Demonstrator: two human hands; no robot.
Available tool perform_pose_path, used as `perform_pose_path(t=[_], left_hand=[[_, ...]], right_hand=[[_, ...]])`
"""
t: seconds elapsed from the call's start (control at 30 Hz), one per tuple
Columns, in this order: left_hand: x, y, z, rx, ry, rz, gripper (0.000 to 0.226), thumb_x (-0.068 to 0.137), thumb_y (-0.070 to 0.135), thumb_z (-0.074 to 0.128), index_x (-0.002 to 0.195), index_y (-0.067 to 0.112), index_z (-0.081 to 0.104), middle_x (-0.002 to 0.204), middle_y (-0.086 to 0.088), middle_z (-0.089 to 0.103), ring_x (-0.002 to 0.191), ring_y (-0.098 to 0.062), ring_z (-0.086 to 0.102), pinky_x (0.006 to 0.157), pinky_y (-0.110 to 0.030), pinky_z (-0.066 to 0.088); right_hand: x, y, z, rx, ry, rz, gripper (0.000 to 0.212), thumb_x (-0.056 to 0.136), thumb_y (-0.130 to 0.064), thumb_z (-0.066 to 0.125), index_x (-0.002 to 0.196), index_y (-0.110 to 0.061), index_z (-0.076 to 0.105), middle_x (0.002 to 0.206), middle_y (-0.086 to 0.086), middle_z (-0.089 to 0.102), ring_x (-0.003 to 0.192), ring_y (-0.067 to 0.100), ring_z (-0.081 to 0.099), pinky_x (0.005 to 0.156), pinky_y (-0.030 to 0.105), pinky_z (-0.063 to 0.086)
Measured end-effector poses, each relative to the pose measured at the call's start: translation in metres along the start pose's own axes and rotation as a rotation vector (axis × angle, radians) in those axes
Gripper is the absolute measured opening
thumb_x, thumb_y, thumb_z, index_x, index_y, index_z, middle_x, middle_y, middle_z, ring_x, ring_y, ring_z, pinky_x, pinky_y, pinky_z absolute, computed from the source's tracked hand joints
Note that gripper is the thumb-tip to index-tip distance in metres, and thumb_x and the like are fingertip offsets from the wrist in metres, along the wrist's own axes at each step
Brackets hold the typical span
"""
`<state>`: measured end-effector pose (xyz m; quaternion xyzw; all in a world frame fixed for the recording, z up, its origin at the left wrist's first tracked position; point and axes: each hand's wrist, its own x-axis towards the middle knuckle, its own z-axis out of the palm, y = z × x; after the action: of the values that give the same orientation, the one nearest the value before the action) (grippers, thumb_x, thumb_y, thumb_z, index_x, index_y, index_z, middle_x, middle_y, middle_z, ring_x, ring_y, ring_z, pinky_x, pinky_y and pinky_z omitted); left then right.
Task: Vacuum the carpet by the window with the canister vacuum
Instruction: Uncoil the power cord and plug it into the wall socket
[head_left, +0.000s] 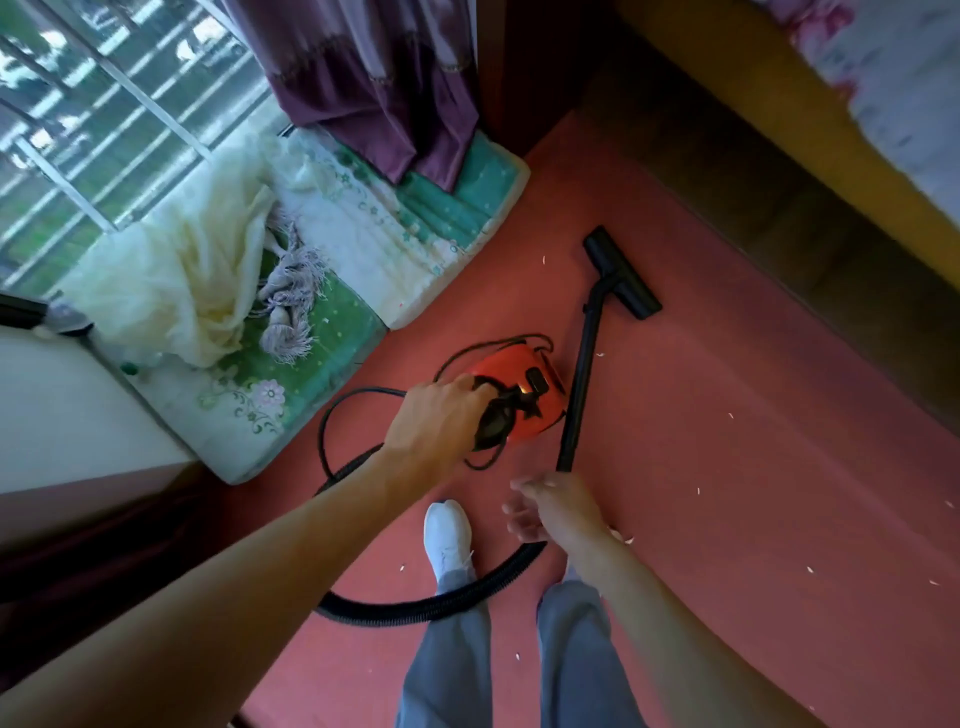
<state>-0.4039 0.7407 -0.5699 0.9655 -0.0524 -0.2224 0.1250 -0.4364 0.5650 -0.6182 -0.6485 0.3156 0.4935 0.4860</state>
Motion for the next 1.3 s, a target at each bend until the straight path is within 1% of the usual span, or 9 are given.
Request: perform_pose_path(t=[0.13,0.23,0.33,0.53,0.73,0.9,0.97,1.2,1.3], left_hand=[[-0.045,0.003,-0.045,-0.375,0.105,0.076,0.027,0.074,0.005,0.051,0.087,0.013,0.073,0.076,-0.003,0.071,0.068,-0.031,0.065,0.062,-0.039,0.049],[-0.072,0.011,-0.086,-0.496,0.044,0.002,0.033,0.072,0.012,0.050,0.092,0.016,0.075,0.075,-0.001,0.070,0.070,-0.028,0.064,0.063,-0.042,0.051],[-0.092,0.023,-0.126,-0.533,0.008,-0.028,0.032,0.079,0.004,0.059,0.098,0.021,0.078,0.076,0.004,0.070,0.072,-0.023,0.064,0.067,-0.038,0.050],[-0.109,0.048,-0.190,-0.585,-0.143,-0.033,0.027,0.085,0.000,0.065,0.098,0.018,0.081,0.080,0.000,0.077,0.068,-0.005,0.065,0.068,-0.026,0.051],[-0.119,0.081,-0.238,-0.718,-0.200,-0.133,0.018,0.091,0.020,0.071,0.100,0.007,0.079,0.070,0.002,0.074,0.070,-0.011,0.068,0.081,-0.027,0.054],[-0.135,0.107,-0.252,-1.080,-0.106,-0.345,0.038,0.097,0.024,0.063,0.102,-0.013,0.066,0.052,0.004,0.053,0.047,-0.014,0.047,0.050,-0.020,0.046],[-0.144,0.112,-0.258,-1.121,-0.018,-0.453,0.030,0.099,0.024,0.058,0.096,-0.005,0.065,0.051,0.003,0.050,0.046,-0.014,0.039,0.040,-0.017,0.036],[-0.189,0.121,-0.270,-0.466,-0.102,-0.302,0.038,0.099,0.023,0.058,0.075,-0.003,0.069,0.051,0.002,0.058,0.033,-0.001,0.045,0.041,-0.010,0.033],[-0.208,0.123,-0.268,-0.538,-0.122,-0.276,0.032,0.099,0.031,0.057,0.080,0.013,0.074,0.060,-0.002,0.071,0.042,-0.006,0.052,0.044,-0.011,0.039]], right_hand=[[-0.060,-0.024,-0.002,0.431,-0.033,0.030,0.019,0.100,-0.020,0.053,0.101,-0.003,0.062,0.077,0.012,0.071,0.057,0.024,0.067,0.051,0.029,0.055],[-0.101,-0.041,-0.010,0.903,-0.165,0.077,0.043,0.103,-0.044,0.041,0.104,-0.004,0.056,0.095,0.020,0.072,0.078,0.031,0.073,0.072,0.040,0.058],[-0.135,-0.053,-0.012,1.065,-0.278,0.141,0.041,0.100,-0.044,0.048,0.105,-0.004,0.048,0.108,0.027,0.066,0.089,0.037,0.071,0.083,0.045,0.058],[-0.197,-0.087,-0.023,1.254,-0.345,0.168,0.029,0.100,-0.024,0.050,0.104,0.004,0.058,0.080,0.020,0.068,0.069,0.029,0.068,0.062,0.033,0.060],[-0.246,-0.108,-0.069,1.246,-0.255,0.120,0.027,0.102,-0.014,0.046,0.092,0.006,0.061,0.071,0.020,0.070,0.062,0.028,0.071,0.041,0.021,0.052],[-0.278,-0.099,-0.100,1.103,-0.235,0.109,0.021,0.102,-0.006,0.047,0.093,0.008,0.060,0.063,0.015,0.071,0.051,0.019,0.071,0.040,0.017,0.051],[-0.284,-0.096,-0.103,0.972,-0.240,0.061,0.019,0.101,-0.004,0.047,0.094,0.008,0.060,0.066,0.015,0.072,0.055,0.020,0.072,0.044,0.019,0.054],[-0.298,-0.086,-0.061,0.761,-0.438,0.041,0.025,0.101,-0.010,0.051,0.113,0.012,0.050,0.121,0.028,0.055,0.097,0.036,0.066,0.056,0.032,0.062],[-0.300,-0.084,-0.040,0.790,-0.523,0.106,0.049,0.100,-0.020,0.055,0.135,0.008,0.034,0.133,0.032,0.050,0.080,0.038,0.072,0.054,0.035,0.061]])
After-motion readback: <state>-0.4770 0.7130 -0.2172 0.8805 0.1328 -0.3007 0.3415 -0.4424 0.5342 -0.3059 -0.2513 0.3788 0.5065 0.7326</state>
